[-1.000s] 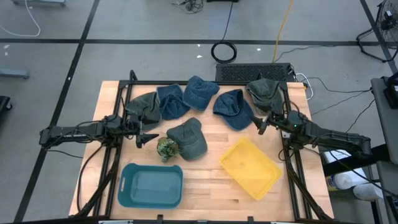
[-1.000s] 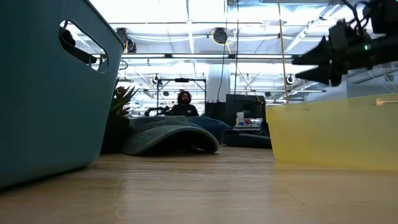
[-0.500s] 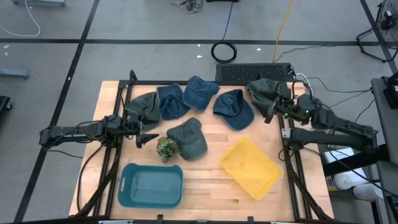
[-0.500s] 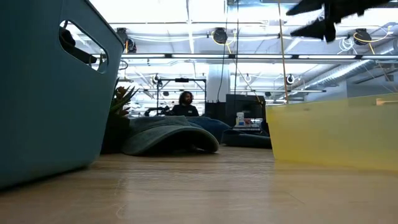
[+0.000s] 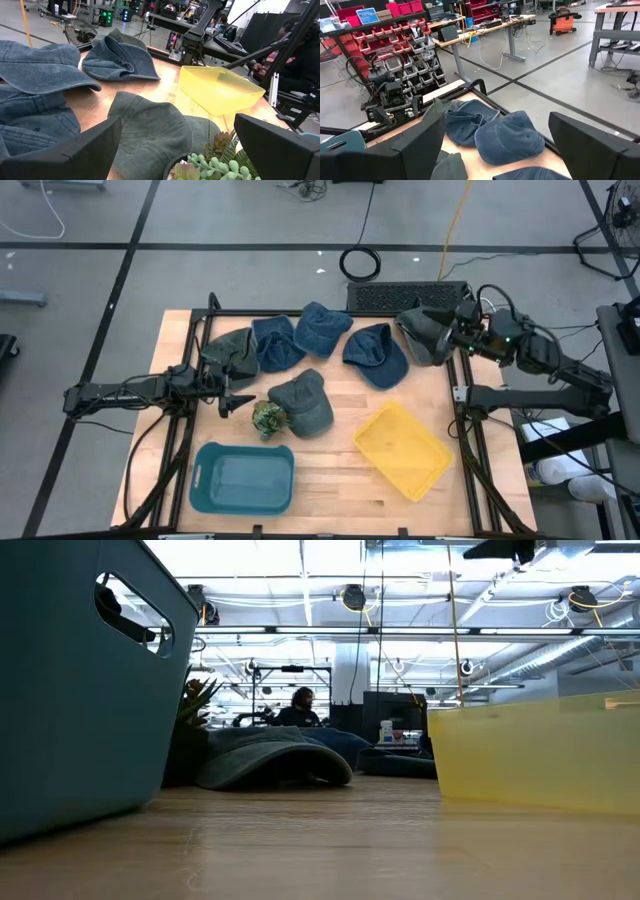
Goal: Pick & Place hat
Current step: Put the right blue cap into the blue bin
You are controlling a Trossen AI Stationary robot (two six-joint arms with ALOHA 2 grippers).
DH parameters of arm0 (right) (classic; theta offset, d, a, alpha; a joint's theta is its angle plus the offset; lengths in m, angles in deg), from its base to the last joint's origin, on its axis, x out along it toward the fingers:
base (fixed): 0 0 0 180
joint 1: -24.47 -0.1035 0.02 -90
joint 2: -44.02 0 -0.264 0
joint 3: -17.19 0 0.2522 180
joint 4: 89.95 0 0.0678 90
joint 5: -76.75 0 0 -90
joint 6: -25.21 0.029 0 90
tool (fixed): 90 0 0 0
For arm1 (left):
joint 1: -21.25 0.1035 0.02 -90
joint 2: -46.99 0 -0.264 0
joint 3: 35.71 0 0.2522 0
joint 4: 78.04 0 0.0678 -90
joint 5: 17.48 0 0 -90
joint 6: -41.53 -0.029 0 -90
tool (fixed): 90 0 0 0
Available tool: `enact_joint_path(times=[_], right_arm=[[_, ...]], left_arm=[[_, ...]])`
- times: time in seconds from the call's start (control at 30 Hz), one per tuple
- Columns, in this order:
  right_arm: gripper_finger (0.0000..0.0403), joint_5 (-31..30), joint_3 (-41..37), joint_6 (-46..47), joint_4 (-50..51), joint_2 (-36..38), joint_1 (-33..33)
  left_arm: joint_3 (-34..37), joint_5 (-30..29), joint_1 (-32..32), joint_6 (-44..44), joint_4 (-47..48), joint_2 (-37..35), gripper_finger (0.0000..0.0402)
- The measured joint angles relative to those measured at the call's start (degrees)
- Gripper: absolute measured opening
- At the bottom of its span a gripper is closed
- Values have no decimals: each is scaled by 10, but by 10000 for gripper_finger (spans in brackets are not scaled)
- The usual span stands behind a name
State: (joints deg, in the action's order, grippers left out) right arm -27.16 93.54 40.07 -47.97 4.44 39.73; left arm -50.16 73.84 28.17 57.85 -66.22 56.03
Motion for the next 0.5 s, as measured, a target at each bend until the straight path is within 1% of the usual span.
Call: enact_joint_path(times=[0.2, 0.27, 0.37, 0.5], right_arm=[[345, 0, 75, -6, 34, -44, -2], [345, -10, 98, -5, 45, -60, -12], [345, -63, 127, -7, 51, -85, -43], [345, -163, 148, -18, 51, -112, -90]], left_arm=[[0, 0, 0, 0, 0, 0, 397], [0, 0, 0, 0, 0, 0, 397], [0, 0, 0, 0, 0, 0, 397], [0, 0, 0, 0, 0, 0, 397]])
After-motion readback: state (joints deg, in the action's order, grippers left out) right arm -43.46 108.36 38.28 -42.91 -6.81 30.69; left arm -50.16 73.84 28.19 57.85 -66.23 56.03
